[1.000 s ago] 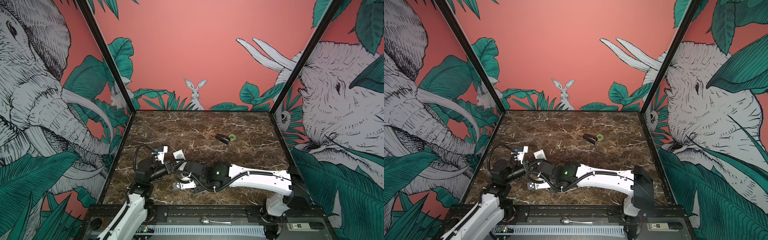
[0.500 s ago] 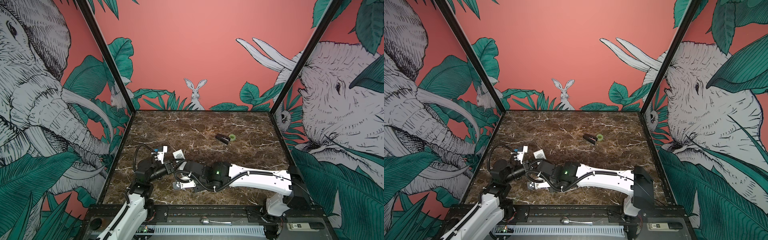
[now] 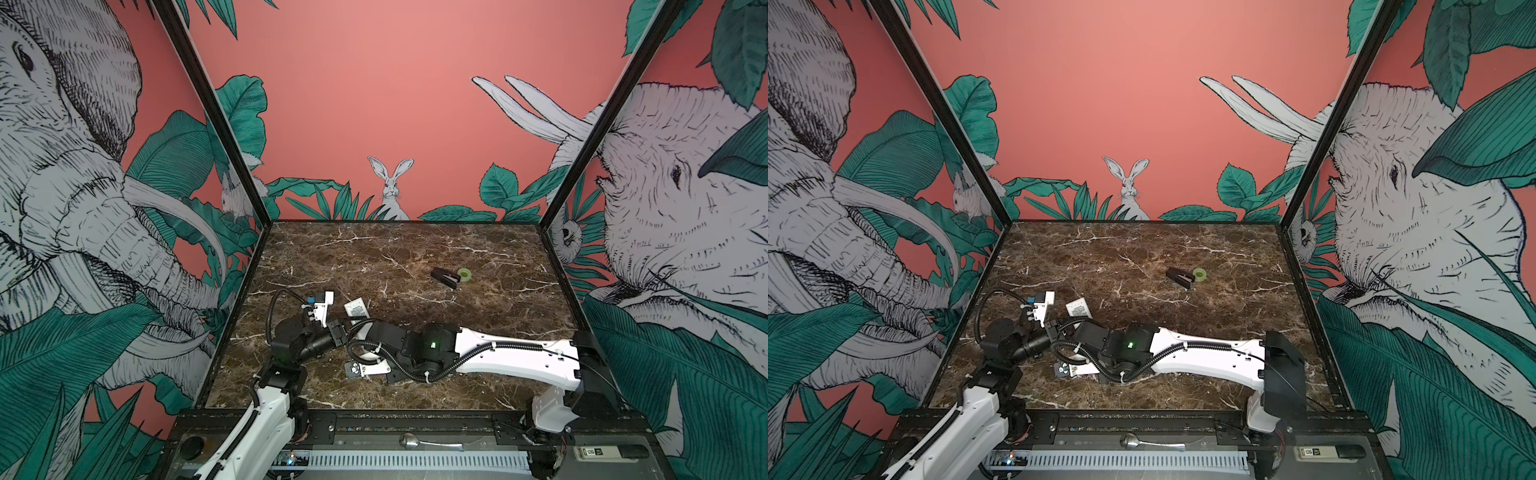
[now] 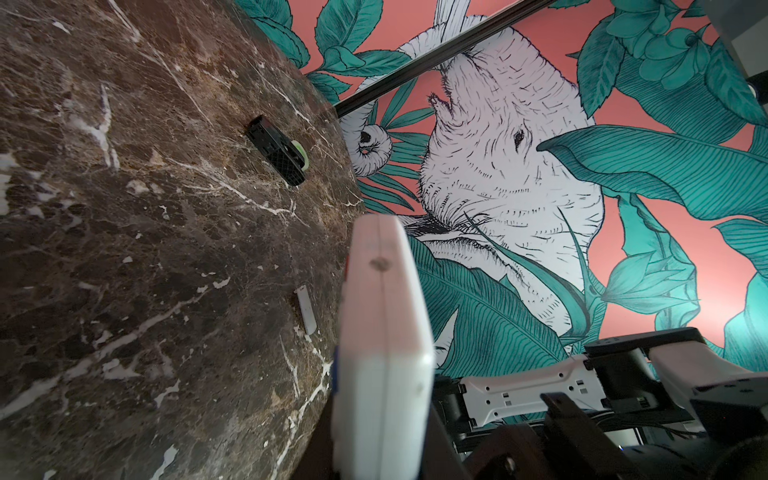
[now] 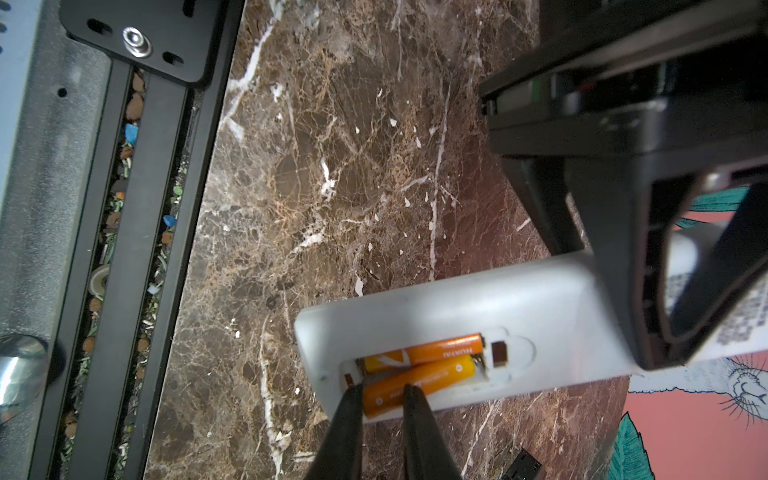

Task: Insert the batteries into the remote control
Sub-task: 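Press the second battery down into the compartment with the right gripper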

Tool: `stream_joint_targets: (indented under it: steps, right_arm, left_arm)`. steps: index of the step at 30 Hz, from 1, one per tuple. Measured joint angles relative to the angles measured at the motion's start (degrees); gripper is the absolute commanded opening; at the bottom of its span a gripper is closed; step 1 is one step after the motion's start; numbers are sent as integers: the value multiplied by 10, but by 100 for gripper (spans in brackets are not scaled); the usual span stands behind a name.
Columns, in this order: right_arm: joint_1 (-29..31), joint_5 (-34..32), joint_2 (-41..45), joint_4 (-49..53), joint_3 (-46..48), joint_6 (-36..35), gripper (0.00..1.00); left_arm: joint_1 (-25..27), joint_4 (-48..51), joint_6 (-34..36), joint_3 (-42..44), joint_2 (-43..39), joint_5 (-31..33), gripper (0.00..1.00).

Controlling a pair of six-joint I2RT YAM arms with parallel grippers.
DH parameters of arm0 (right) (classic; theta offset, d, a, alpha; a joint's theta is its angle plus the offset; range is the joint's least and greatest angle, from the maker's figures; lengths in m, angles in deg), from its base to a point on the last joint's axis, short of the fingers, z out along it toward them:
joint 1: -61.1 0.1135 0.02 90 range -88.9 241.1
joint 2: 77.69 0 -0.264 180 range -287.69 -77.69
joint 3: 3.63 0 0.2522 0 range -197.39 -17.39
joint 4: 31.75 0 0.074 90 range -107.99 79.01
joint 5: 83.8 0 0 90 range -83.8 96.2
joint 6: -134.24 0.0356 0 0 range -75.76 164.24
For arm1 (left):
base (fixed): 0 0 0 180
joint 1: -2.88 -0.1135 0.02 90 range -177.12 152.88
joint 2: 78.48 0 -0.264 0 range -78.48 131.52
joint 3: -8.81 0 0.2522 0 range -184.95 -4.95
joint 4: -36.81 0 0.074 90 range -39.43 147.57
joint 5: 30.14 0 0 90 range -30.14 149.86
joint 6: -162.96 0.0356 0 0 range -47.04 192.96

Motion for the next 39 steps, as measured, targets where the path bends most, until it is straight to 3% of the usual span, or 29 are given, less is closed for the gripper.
stream_joint_targets:
  steps: [16,30,39]
  right_arm:
    - [-6,-1,-14,-5,-5,0,13]
    - [-12,1,-27,1,-13,7,3]
    - [-15,5,-30,6,-17,14,8]
  left_arm:
    - [-3,-9,4,0,2,3,0]
    - [-4,-9,14,0,5,19,0]
    - [-4,-2,16,0,2,25,0]
